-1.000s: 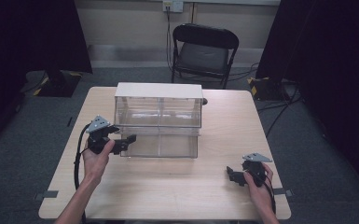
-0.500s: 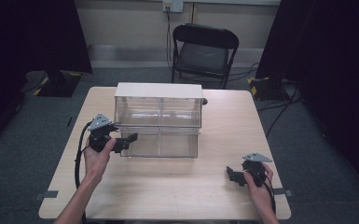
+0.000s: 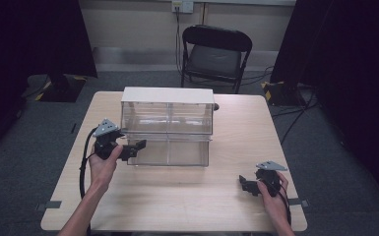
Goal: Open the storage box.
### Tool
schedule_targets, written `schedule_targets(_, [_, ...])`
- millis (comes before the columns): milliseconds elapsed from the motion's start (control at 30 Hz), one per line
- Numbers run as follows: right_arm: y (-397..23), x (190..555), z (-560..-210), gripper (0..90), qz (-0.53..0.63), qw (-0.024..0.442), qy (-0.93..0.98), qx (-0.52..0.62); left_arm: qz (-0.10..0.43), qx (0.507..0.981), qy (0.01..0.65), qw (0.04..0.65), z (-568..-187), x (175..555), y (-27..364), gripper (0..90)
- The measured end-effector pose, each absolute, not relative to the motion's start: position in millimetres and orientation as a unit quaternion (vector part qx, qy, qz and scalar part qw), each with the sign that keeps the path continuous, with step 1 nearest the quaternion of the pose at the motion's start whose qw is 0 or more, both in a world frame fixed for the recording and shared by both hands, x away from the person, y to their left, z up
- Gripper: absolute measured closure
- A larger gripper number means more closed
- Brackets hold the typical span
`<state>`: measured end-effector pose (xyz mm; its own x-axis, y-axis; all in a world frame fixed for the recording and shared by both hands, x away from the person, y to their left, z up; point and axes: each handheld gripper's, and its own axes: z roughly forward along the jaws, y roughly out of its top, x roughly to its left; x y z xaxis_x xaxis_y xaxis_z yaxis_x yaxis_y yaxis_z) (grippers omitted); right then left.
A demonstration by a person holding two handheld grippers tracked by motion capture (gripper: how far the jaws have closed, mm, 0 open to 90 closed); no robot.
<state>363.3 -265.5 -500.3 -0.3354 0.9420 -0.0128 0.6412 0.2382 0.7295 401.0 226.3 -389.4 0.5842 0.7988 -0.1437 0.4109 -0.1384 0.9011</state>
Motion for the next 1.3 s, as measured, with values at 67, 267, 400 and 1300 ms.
schedule_targets(67, [-265.5, 363.3, -500.3, 9.4, 0.321, 0.234, 0.751, 0.527, 0.190, 0.730, 0.415, 0.509, -389.4, 401.0, 226.2, 8.6])
schedule_targets(267, [-265.5, 363.4, -500.3, 9.4, 0.321, 0.234, 0.751, 0.527, 0.193, 0.730, 0.413, 0.510, -389.6, 400.9, 226.4, 8.6])
schedule_targets(400, [-265.5, 363.4, -500.3, 9.4, 0.321, 0.234, 0.751, 0.527, 0.195, 0.729, 0.414, 0.509, -389.3, 400.6, 224.9, 8.1])
schedule_targets(1300, [-265.7, 364.1, -500.3, 8.8, 0.321, 0.233, 0.754, 0.524, 0.186, 0.727, 0.416, 0.513, -390.0, 402.0, 227.8, 9.1])
